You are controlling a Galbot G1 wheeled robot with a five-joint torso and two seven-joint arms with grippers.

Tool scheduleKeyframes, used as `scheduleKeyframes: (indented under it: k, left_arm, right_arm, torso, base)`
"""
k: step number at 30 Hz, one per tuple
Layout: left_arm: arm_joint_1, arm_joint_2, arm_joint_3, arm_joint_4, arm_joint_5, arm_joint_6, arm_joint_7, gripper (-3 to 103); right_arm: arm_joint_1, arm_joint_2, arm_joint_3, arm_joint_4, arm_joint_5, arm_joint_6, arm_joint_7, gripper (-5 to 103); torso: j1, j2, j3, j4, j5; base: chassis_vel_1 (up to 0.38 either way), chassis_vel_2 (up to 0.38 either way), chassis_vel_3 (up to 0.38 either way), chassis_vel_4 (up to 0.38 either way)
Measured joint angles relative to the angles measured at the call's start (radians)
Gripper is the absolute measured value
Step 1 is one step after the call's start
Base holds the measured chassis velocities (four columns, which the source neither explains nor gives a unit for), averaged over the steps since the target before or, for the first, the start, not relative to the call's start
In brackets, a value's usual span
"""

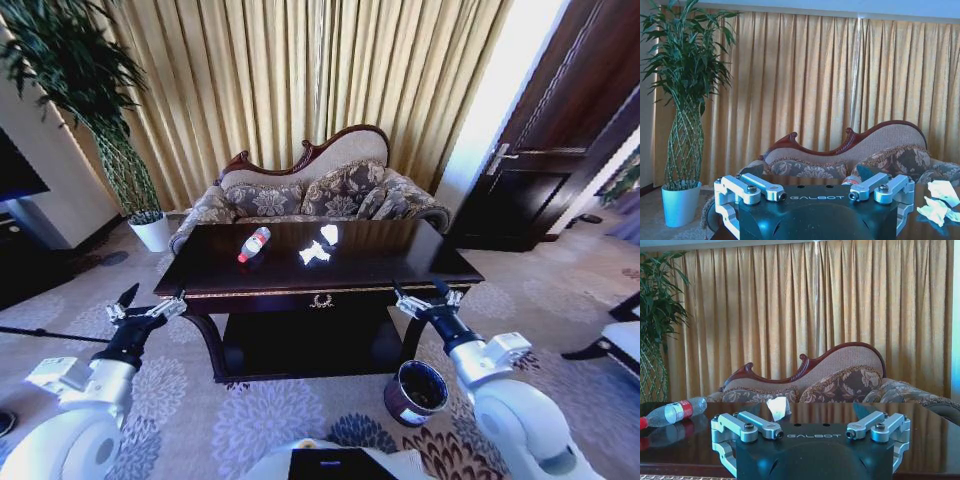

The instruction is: Move to the front of the table and place the trash on the table into the trash bin.

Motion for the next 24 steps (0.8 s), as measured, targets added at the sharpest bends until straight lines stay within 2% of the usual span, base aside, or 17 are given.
scheduleKeyframes:
  k: [8, 24]
  left_arm:
    - [0.003, 0.000, -0.001, 0.000, 0.000, 0.000, 0.000, 100]
    - [0.013, -0.008, -0.001, 0.000, 0.001, -0.003, 0.000, 100]
  right_arm:
    - [0.001, 0.007, -0.005, -0.001, -0.003, 0.000, 0.000, 100]
    - [-0.007, 0.007, -0.016, 0.006, -0.018, 0.001, -0.001, 100]
  torso:
    - [0.000, 0.000, 0.000, 0.0000, 0.0000]
    - [0.001, 0.000, 0.000, 0.0001, -0.0001]
  base:
    - [-0.044, 0.057, 0.054, -0.043]
    - [-0.157, 0.164, 0.162, -0.160]
